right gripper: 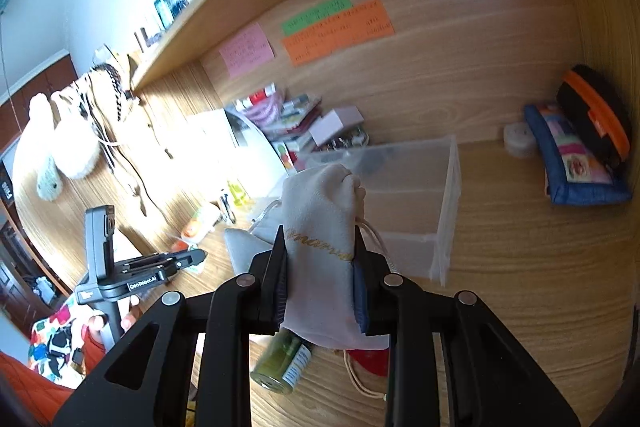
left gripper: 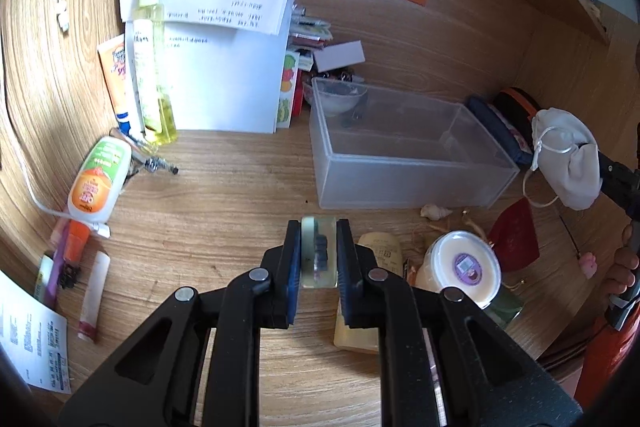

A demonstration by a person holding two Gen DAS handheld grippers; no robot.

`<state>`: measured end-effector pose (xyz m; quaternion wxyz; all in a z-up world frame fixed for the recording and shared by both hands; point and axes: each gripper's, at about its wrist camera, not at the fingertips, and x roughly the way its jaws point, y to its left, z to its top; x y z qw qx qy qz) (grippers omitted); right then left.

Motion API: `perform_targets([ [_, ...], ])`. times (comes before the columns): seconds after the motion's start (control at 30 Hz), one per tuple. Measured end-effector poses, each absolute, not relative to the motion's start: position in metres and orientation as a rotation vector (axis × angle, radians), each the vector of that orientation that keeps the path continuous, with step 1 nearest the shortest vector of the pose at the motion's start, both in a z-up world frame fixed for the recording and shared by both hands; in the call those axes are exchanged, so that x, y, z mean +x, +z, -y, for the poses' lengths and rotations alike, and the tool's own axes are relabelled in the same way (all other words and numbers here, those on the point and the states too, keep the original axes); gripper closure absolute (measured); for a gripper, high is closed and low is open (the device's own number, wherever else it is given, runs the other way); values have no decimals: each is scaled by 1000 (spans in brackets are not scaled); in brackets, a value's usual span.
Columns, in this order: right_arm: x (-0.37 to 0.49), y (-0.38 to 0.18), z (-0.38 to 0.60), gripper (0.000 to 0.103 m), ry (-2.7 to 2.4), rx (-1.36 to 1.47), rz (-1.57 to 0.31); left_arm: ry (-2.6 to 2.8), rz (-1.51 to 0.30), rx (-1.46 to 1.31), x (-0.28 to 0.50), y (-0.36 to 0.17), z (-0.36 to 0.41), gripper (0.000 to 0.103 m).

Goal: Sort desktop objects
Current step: 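Lift the green tag with the left gripper while the right gripper lifts the white pouch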

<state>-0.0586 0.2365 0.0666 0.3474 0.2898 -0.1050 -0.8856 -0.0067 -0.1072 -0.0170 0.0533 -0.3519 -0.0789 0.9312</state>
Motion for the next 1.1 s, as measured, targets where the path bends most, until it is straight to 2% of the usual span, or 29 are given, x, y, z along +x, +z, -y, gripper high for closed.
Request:
perform_targets([
  [0.4, -66, 98, -240, 79, -2309, 641, 267, 2847, 138, -943, -19, 27, 94, 88],
  [0.57, -70, 105, -238, 79, -2310, 614, 266, 2801, 115, -1044, -37, 7, 96, 87],
  [0.67, -74, 102, -236, 79, -2294, 620, 269, 2711, 104, -1177, -52, -21, 97, 84],
  [0.8, -79, 95, -235, 79, -2282, 647, 269, 2613, 78, -1318, -63, -54, 94, 74],
  [0.97, -90, 85, -235, 79, -2278, 683, 283, 2586, 73, -1378, -73, -74, 92, 71],
  [1.03, -93, 83, -234, 79, -2268, 693, 281, 2602, 47, -1372, -74, -75, 90, 60],
  [1.1, -94, 81, -232, 79, -2269, 696, 265, 2620, 11, -1373, -76, -78, 87, 58],
])
